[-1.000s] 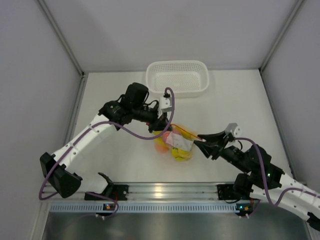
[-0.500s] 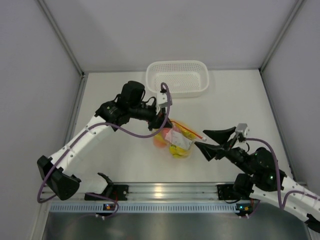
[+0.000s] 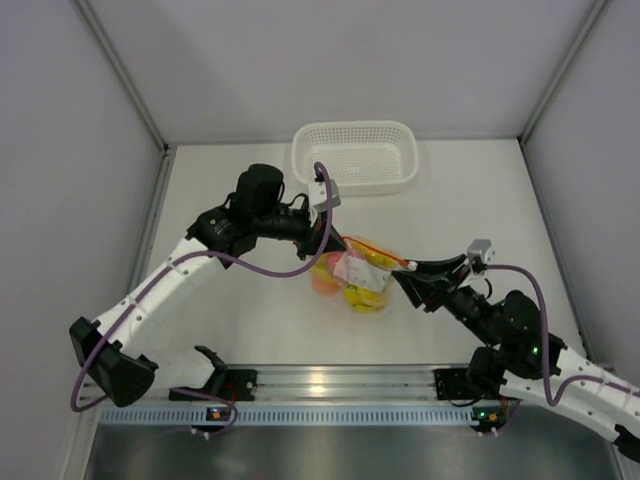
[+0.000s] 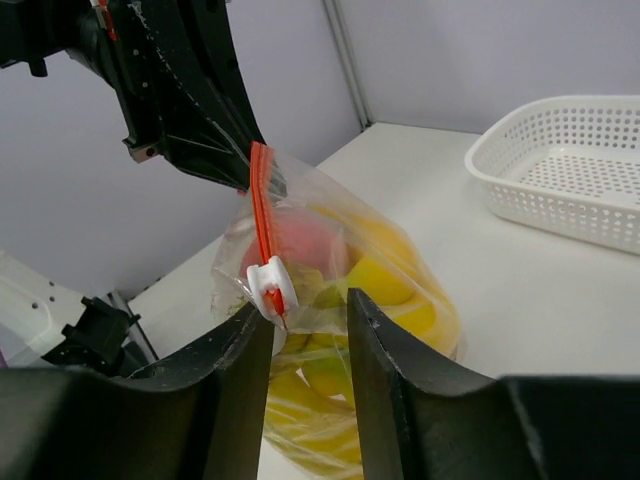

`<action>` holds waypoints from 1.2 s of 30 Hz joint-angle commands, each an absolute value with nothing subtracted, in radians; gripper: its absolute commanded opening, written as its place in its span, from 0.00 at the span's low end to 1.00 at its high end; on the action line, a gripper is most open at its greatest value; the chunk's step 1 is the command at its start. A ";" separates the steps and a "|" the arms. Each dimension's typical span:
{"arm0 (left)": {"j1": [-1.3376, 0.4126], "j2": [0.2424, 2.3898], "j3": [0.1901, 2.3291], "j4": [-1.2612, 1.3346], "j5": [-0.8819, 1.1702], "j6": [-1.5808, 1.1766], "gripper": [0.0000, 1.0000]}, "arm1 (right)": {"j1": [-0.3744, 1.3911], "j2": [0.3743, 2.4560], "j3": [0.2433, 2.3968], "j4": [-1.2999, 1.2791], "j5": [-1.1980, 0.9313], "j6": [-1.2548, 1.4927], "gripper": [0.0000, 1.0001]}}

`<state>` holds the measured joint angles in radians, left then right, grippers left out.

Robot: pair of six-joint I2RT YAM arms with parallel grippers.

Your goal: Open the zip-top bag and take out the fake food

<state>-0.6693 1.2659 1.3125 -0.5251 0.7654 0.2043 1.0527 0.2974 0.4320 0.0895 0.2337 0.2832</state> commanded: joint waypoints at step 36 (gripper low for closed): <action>-0.640 1.285 1.187 -0.393 0.972 0.293 0.47 | 1.057 0.617 0.696 -0.196 -0.021 -0.160 0.00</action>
